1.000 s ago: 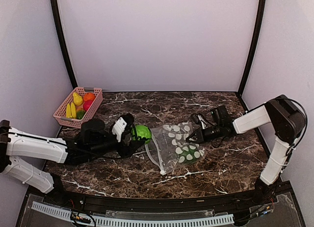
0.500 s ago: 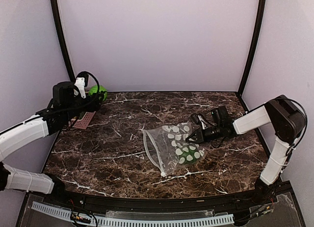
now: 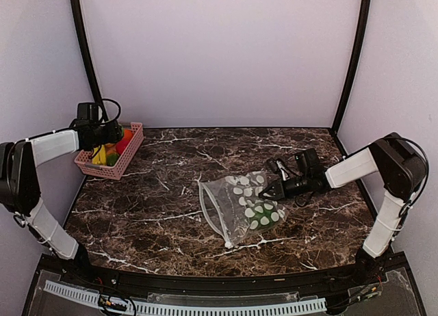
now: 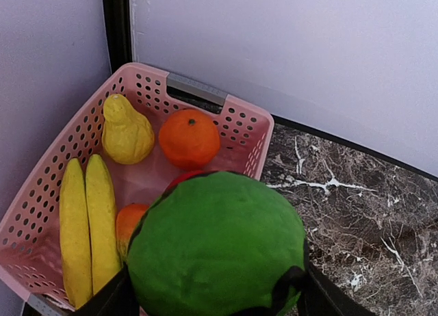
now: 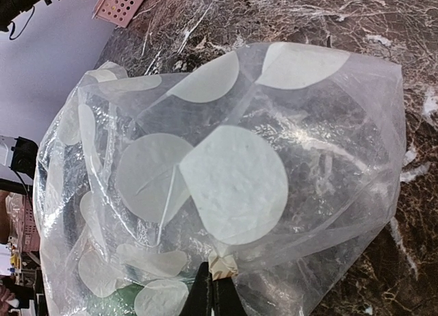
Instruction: Open the zip-top bag and remove the fake food
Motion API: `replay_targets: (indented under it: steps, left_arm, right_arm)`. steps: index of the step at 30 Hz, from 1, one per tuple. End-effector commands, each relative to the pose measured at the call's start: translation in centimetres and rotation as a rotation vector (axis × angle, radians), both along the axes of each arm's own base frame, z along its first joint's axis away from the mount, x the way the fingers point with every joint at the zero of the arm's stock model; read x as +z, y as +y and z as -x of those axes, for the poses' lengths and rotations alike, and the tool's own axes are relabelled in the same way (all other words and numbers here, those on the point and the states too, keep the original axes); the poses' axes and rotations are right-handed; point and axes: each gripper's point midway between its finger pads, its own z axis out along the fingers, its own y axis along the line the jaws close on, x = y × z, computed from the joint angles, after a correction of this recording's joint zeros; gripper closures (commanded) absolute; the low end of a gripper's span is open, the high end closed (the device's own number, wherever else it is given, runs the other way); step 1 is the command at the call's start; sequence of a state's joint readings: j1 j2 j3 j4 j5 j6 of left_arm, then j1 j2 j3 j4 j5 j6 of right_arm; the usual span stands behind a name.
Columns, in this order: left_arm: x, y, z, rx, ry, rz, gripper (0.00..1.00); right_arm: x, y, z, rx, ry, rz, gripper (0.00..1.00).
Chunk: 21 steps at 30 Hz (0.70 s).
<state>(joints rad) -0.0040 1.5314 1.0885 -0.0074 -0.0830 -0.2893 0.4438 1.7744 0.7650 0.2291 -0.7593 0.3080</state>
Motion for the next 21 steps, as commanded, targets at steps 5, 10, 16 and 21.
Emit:
replay_targets:
  steps: [5,10,16,21]
  left_arm:
    - [-2.0,5.5,-5.2,0.105,0.069,0.021,0.41]
    - [-4.3,6.7,-7.4,0.116,0.089,0.013,0.41]
    - [-6.5,7.4,-8.3,0.123,0.141,-0.022,0.35]
    - [-7.1,7.9,-8.5,0.120,0.167,-0.051,0.24]
  right_arm:
    - [0.5,0.0,0.1,0.003,-0.012,-0.025,1.00]
    - [0.2,0.0,0.1,0.002,-0.005,-0.026,1.00]
    - [0.3,0.1,0.0,0.006,-0.007,-0.024,1.00]
    - [0.5,0.1,0.0,0.006,-0.007,-0.026,1.00]
